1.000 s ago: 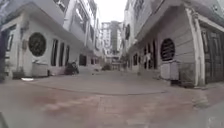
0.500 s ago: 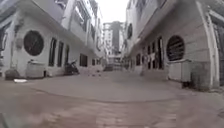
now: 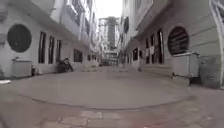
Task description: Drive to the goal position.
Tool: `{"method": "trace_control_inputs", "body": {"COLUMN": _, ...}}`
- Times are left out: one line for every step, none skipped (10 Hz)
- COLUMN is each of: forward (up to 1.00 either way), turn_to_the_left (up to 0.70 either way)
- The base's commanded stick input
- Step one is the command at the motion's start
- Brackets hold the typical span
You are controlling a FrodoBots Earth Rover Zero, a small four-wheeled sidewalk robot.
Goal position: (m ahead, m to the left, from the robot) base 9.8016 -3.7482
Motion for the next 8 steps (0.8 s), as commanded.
{"method": "trace_control_inputs", "body": {"forward": 1.00, "turn_to_the_left": 0.05}}
{"method": "trace_control_inputs", "body": {"forward": 1.00, "turn_to_the_left": 0.05}}
{"method": "trace_control_inputs", "body": {"forward": 1.00, "turn_to_the_left": 0.05}}
{"method": "trace_control_inputs", "body": {"forward": 1.00, "turn_to_the_left": 0.05}}
{"method": "trace_control_inputs", "body": {"forward": 1.00, "turn_to_the_left": 0.01}}
{"method": "trace_control_inputs", "body": {"forward": 1.00, "turn_to_the_left": -0.30}}
{"method": "trace_control_inputs", "body": {"forward": 1.00, "turn_to_the_left": -0.35}}
{"method": "trace_control_inputs", "body": {"forward": 1.00, "turn_to_the_left": -0.09}}
